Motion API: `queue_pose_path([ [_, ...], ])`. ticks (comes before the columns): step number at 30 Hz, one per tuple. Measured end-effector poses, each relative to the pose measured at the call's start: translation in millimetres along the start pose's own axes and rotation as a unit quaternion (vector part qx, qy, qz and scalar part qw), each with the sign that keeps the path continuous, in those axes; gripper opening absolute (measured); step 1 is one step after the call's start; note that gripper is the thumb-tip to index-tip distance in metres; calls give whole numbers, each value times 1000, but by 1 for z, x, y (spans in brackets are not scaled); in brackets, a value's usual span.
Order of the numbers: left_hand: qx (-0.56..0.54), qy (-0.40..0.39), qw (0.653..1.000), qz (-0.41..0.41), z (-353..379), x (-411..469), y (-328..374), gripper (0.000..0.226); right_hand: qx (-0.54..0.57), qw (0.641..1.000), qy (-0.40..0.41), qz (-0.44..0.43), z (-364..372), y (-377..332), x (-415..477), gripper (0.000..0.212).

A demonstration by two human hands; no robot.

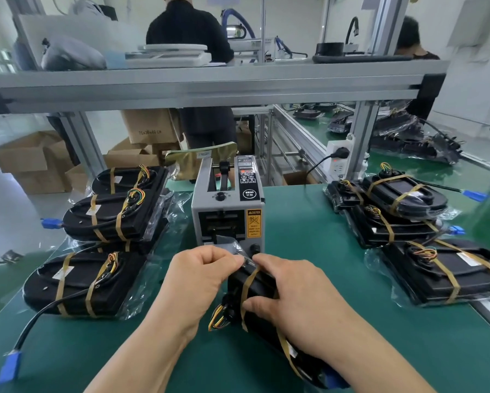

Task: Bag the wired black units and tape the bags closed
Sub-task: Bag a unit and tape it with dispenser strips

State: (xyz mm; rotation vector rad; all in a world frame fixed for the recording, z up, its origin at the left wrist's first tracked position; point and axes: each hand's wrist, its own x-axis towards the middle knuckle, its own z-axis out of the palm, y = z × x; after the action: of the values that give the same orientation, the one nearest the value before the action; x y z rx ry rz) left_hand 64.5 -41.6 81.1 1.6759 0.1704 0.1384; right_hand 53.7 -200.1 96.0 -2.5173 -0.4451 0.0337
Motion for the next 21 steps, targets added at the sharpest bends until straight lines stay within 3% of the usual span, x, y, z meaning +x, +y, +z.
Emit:
queue_pose_path([
  [21,100,62,993,29,3,-4,-1,15,-10,1000,1,-10,2,-1,-1,37],
])
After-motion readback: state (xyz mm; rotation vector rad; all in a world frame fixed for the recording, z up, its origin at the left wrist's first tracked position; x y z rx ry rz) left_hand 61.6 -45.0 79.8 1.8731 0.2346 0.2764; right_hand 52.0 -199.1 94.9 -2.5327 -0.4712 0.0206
